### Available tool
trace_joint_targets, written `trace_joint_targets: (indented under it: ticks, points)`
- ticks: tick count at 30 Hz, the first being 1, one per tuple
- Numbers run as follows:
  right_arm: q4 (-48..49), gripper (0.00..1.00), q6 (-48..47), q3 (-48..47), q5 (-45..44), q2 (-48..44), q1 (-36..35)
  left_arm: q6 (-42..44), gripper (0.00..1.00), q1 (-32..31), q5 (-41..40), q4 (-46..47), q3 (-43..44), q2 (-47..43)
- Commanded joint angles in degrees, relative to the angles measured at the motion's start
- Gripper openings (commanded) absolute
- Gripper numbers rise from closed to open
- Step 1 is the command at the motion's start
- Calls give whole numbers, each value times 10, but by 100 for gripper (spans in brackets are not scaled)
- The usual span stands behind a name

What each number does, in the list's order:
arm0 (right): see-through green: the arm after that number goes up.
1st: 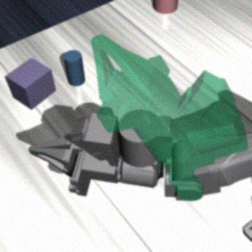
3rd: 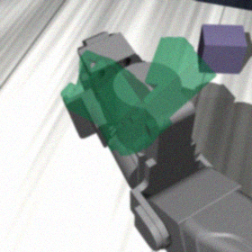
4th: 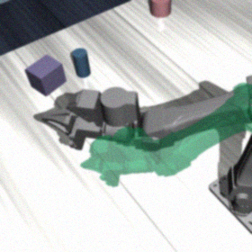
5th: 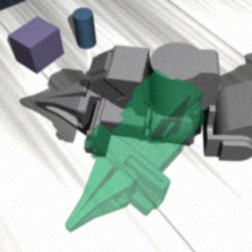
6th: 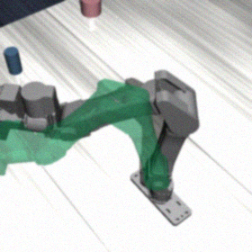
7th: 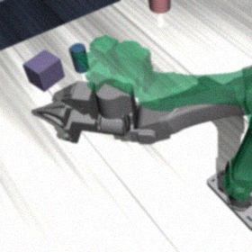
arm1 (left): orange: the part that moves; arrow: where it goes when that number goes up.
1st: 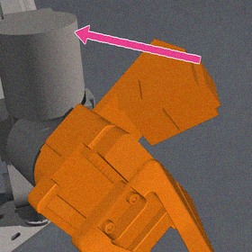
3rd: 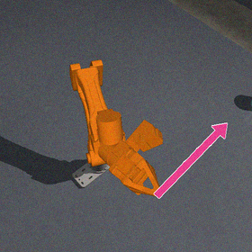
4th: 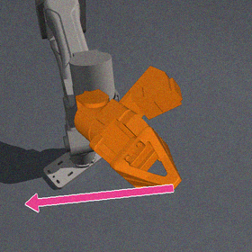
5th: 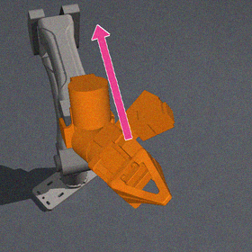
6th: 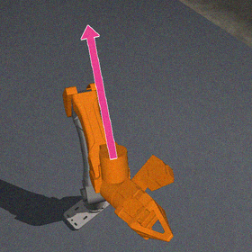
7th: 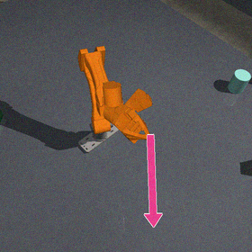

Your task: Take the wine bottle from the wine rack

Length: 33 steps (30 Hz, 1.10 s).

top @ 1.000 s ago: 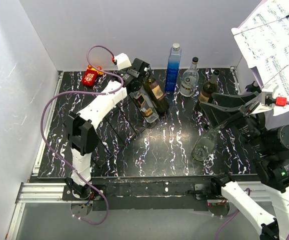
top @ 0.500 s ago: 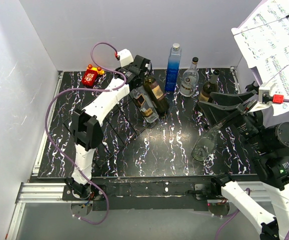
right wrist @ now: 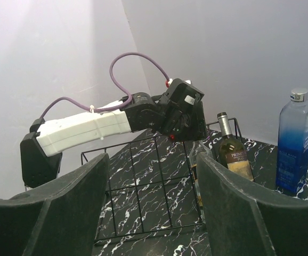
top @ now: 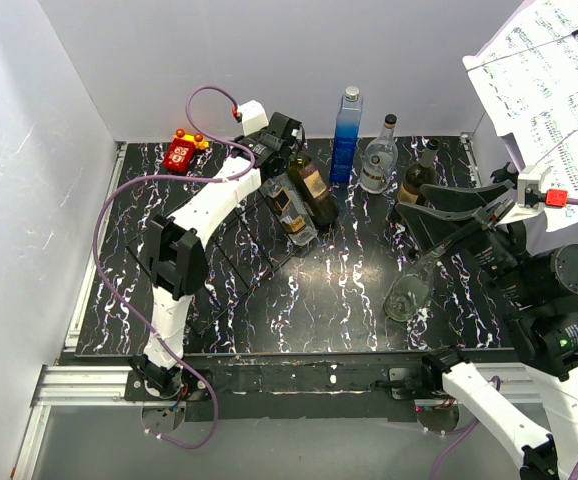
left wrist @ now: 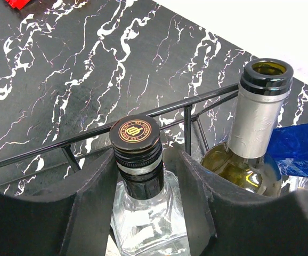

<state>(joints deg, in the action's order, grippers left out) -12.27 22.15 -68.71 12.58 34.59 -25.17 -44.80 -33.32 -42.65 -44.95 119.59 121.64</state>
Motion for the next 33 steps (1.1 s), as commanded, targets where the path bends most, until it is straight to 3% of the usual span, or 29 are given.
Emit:
trace_joint_targets:
  ticks: [1,12,14,20,26,33]
  points:
    - [27,74,-5,-4,1,-6,-2,1,46,3,-16,4,7,6]
    - [27,74,-5,-4,-4,-13,-2,-12,50,3,-8,5,-8,9]
    - [26,74,-6,-4,-6,-14,-2,-13,44,3,-11,7,-11,9]
    - [23,73,-8,-3,-9,-17,-1,-8,0,3,-12,7,-11,-5]
    - [24,73,-11,0,-8,-16,-1,5,0,-2,-27,28,-17,-40]
    - [32,73,-11,4,-5,-17,-2,83,0,-31,-82,126,-47,-93]
